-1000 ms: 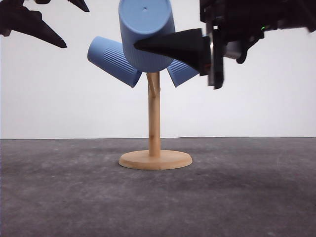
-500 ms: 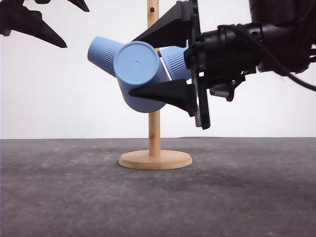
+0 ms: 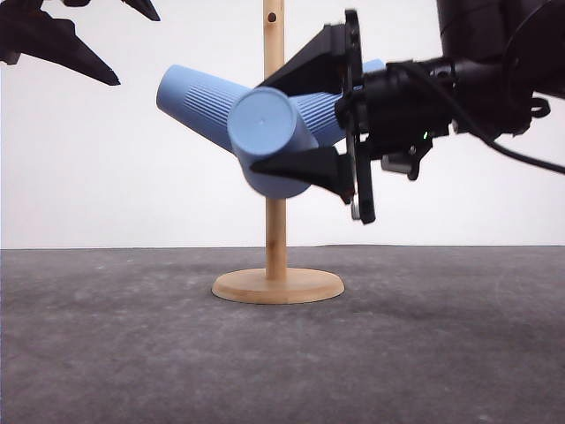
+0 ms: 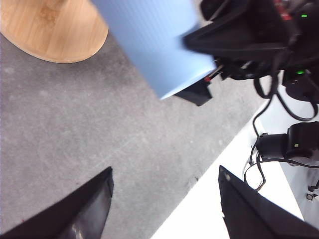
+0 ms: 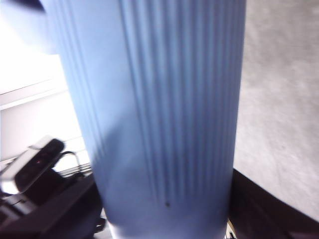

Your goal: Place three cups

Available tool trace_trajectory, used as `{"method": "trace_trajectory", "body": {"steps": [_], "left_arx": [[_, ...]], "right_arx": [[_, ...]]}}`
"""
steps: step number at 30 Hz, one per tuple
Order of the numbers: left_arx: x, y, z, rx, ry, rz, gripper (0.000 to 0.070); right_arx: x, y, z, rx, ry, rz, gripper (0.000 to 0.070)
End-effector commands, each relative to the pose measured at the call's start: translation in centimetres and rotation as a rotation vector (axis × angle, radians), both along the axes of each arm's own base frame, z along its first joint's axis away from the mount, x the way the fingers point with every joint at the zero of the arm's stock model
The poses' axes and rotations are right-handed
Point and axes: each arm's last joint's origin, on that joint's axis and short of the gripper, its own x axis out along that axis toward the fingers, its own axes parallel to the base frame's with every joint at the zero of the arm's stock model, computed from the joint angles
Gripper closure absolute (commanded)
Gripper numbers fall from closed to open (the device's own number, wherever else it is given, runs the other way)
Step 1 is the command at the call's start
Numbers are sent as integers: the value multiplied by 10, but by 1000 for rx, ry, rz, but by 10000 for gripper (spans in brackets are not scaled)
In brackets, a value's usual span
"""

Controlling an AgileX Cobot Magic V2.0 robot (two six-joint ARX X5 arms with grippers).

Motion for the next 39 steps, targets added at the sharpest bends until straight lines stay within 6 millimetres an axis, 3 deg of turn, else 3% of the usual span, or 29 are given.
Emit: {"method": "trace_trajectory", "body": {"steps": [1,14,19,28,39], "left_arx": [[2,-1,7,-11,-29,-7,305],[1,-1,7,-11,-28,-8,305],[1,-1,7,-11,-25,-6,305],[1,-1,7,-11,-25,-6,305],[1,-1,7,-11,-27,-6,305]], "right_arx": [[2,3,2,11,-12,14,358],[16,6,-4,1,4,0,353],[18,7,-5,1,4,-1,282],[18,7,-3,12,-15,2,220],[18,7,-2,18,-24,10,191]]}}
